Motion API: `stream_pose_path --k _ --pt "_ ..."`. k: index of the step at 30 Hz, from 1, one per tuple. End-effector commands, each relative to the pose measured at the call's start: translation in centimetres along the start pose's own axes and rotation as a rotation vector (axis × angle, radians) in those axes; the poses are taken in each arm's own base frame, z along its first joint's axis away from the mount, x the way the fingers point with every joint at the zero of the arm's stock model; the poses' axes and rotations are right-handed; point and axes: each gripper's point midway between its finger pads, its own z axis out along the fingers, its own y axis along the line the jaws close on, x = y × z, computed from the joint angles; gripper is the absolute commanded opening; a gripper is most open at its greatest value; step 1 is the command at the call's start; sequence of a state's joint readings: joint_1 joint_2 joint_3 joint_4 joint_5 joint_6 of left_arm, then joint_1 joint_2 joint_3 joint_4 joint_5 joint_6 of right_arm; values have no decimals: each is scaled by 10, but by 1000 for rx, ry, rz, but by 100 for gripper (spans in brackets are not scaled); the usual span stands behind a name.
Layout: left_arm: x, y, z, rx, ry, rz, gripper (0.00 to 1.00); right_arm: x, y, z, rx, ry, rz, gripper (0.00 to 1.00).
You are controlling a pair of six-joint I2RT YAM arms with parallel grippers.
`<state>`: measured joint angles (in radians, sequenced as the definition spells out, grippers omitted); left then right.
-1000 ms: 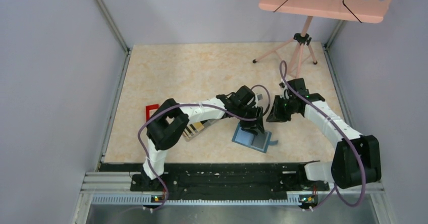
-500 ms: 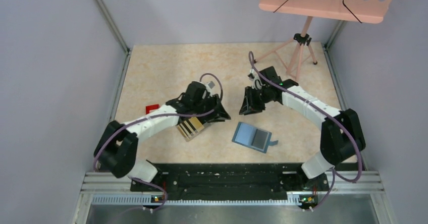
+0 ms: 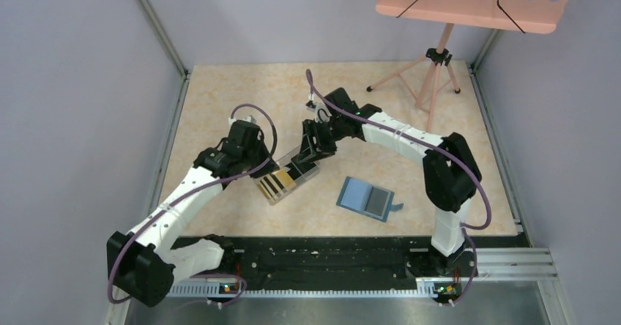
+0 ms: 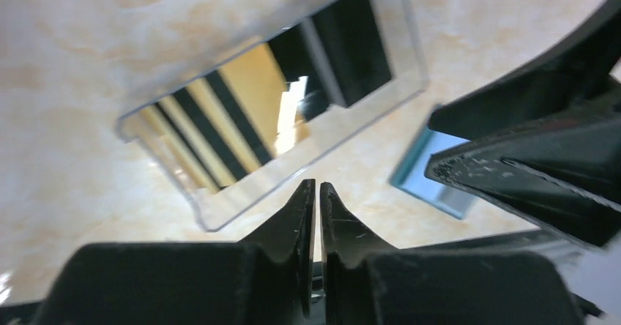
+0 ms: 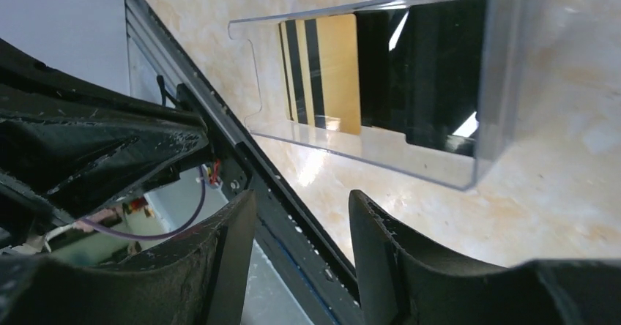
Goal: Put the credit cards into the card holder
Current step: Pick up the credit card from the storage box.
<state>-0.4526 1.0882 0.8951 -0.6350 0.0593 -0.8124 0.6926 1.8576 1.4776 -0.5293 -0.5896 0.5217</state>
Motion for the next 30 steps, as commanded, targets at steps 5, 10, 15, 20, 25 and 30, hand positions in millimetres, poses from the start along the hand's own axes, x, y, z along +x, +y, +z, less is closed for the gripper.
stream_pose_path --k 5,10,15,20,25,30 --pt "14 57 7 -316 127 93 1 9 17 51 -86 90 -23 52" --pt "24 63 29 -345 183 83 0 11 6 68 -91 110 -29 53" --pt "24 67 41 -373 190 81 0 14 -3 80 -82 130 -28 53" --pt "28 73 52 -398 215 81 0 21 -12 90 -64 158 -29 53" --pt "34 83 61 -433 228 77 0 25 -21 97 -40 176 -32 50" --pt "42 91 69 -448 246 67 0 31 -30 104 -27 200 -29 48"
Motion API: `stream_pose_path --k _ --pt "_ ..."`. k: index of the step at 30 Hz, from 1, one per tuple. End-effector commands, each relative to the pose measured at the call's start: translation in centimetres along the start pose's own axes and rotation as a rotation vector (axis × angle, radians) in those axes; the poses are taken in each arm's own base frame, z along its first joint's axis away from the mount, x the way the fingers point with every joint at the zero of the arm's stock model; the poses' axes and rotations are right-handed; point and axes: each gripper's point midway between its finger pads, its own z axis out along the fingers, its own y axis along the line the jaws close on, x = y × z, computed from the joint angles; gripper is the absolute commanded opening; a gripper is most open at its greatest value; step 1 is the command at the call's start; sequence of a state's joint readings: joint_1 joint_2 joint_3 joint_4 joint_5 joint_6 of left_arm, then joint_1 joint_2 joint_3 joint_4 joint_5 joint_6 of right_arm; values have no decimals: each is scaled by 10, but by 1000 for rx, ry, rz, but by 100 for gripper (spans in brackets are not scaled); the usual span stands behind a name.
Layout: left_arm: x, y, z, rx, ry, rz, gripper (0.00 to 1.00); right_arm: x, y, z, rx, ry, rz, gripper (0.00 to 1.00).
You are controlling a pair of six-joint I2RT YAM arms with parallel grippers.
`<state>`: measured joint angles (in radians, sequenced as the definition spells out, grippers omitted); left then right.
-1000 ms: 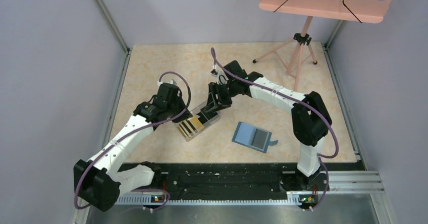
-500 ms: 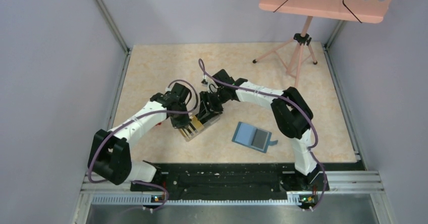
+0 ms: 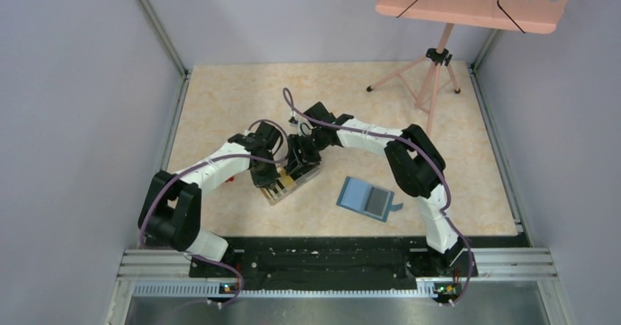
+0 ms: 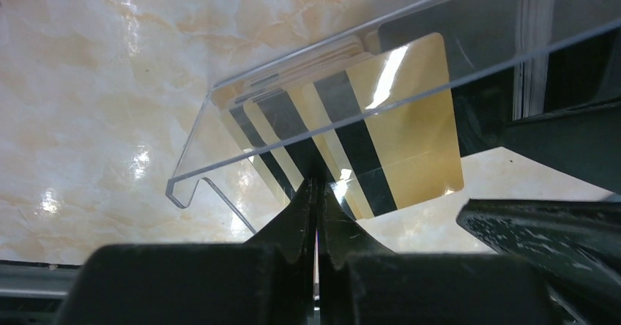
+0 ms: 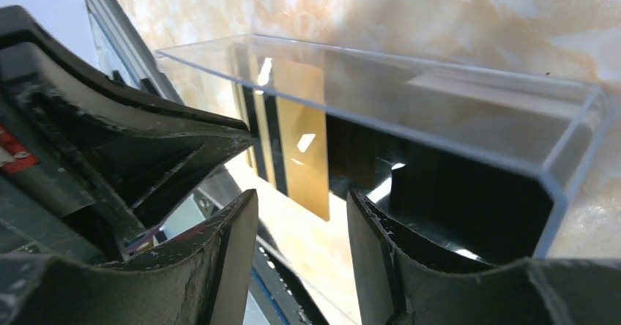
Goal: Put the credit cards into the card holder
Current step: Pick up the credit card from the storage box.
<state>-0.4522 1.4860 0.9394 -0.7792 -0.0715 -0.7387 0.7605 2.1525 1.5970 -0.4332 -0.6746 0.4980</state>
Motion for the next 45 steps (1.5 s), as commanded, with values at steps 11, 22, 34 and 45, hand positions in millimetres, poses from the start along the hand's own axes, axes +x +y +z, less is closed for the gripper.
stream_pose_path --k 11,22,34,45 --pt "4 12 19 -72 9 -18 0 25 -27 33 62 102 -11 46" --pt "8 9 22 -63 29 -14 0 36 -34 45 56 130 7 36" --pt "10 5 24 -49 37 -5 0 38 -42 46 92 132 8 3" --pt "-2 -4 3 -7 -11 -2 2 16 -10 11 102 65 -70 0"
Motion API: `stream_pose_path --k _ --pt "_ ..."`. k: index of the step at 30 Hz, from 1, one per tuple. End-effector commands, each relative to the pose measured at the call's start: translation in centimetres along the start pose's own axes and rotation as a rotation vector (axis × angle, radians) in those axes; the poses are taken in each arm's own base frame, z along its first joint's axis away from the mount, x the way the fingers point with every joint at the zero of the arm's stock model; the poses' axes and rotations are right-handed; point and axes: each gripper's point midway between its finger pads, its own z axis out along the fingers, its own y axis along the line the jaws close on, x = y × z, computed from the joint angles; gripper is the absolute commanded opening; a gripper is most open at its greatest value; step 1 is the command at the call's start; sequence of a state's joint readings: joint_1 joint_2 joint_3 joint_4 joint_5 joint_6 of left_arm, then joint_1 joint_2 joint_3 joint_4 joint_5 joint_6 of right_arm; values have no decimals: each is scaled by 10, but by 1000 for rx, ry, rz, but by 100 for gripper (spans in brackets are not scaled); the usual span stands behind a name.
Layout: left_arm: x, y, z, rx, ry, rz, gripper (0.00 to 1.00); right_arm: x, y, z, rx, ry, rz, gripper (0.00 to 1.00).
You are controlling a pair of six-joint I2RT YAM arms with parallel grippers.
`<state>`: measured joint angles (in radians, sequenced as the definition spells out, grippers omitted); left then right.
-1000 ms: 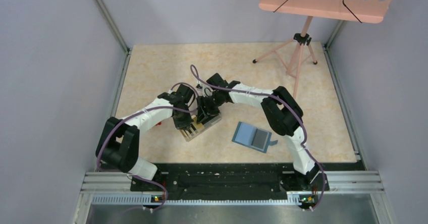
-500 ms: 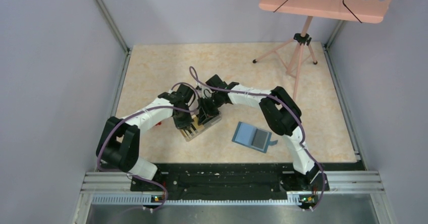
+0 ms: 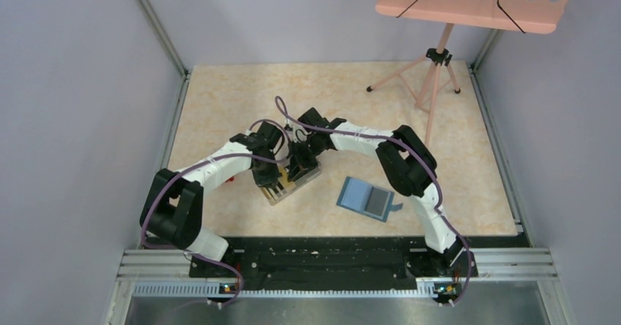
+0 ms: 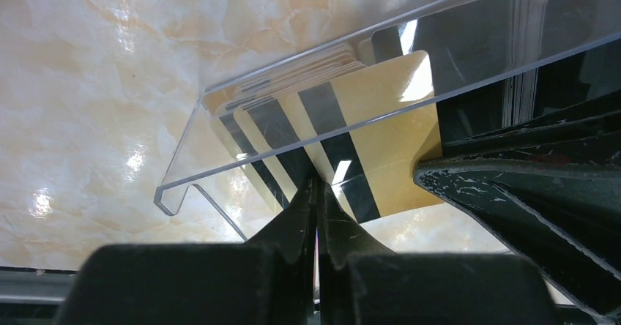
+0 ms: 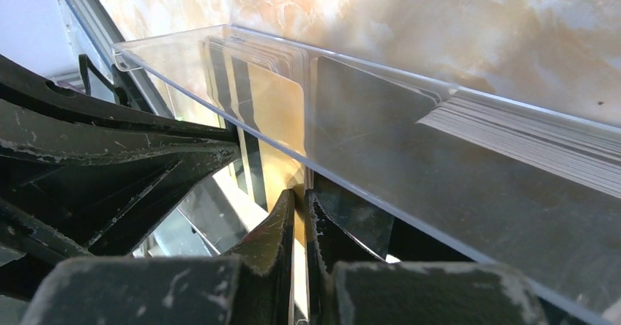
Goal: Put the credit cards into the card holder
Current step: Pick up the credit card from the storage box.
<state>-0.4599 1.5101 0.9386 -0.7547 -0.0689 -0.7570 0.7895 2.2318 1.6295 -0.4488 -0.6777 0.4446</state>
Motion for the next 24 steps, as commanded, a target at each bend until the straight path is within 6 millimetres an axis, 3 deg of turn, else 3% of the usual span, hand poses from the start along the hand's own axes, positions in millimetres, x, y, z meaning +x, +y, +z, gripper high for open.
stream_pose_path --k 1,7,12,17,24 --pt "-5 -1 -8 -1 -24 11 5 -1 8 -19 85 -10 -40 0" --pt "-22 -13 -43 78 -108 8 27 -13 34 -46 70 -50 -104 0" --pt "-33 -23 -74 172 -193 -14 54 -16 52 -69 43 -84 -112 0" --pt "-39 -44 -101 340 -265 -36 59 -24 64 -97 -23 -146 -84 0" --pt "-42 -82 -137 655 -326 -59 66 -34 83 -155 -193 -268 -18 0"
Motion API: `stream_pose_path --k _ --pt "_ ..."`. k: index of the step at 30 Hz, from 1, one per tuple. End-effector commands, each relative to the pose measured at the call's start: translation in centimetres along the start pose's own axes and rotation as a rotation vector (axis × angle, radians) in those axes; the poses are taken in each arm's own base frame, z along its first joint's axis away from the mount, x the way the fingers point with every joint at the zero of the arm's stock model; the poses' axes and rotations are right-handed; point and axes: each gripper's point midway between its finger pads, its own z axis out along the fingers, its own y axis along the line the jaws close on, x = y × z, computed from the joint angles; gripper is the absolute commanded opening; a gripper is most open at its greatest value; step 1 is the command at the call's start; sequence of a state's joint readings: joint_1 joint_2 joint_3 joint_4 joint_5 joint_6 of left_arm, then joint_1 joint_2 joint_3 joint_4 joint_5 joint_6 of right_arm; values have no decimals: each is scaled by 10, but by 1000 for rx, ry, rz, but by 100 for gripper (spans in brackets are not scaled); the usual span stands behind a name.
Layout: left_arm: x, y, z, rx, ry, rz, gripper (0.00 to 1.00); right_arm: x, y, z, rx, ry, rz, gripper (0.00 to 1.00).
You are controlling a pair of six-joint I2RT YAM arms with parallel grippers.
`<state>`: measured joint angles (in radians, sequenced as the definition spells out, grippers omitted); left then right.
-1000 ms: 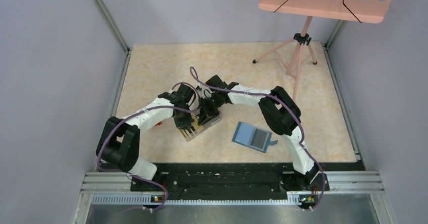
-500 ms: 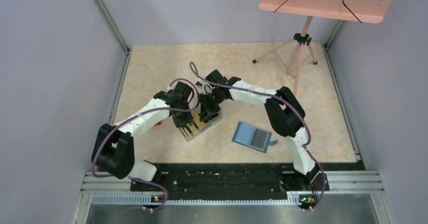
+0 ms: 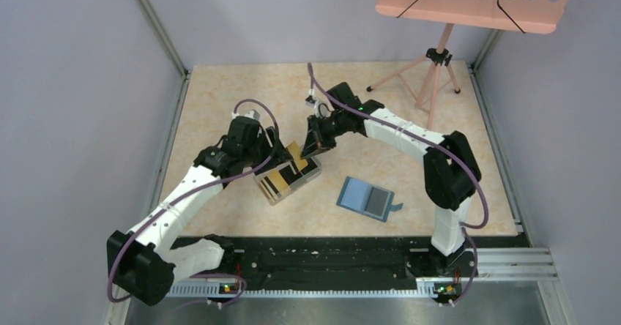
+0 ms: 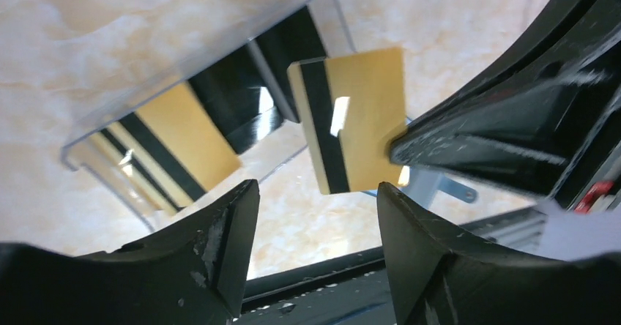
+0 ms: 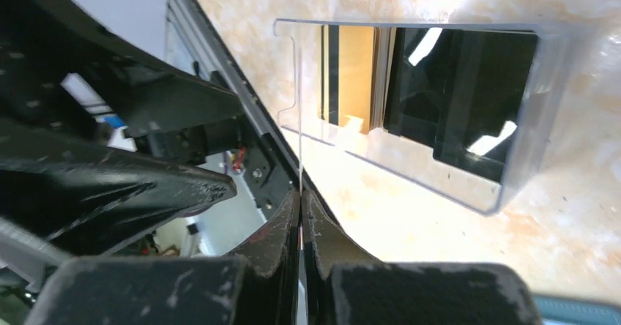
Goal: Put the credit cards into the card holder
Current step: Pick up the credit card from the storage box.
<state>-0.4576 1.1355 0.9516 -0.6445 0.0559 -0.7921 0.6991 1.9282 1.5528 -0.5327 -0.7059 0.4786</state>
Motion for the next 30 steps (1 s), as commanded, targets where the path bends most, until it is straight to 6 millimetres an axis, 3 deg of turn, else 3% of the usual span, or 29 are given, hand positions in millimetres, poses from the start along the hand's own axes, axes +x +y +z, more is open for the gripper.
stream_pose_path --k 1,9,15,20,30 --pt "-13 -44 -11 260 -65 -44 66 -26 37 -51 -153 -127 -3 0" --pt "-15 -84 -26 563 -98 -87 67 -21 52 -81 -252 -143 26 0" --pt "-15 -89 -28 620 -106 -118 61 -13 57 -87 -270 -135 28 0" --pt "-17 -89 -33 642 -127 -130 50 -7 55 -88 -272 -129 35 0" --pt "-9 -102 -37 732 -67 -116 10 -4 54 -88 -285 -131 52 0"
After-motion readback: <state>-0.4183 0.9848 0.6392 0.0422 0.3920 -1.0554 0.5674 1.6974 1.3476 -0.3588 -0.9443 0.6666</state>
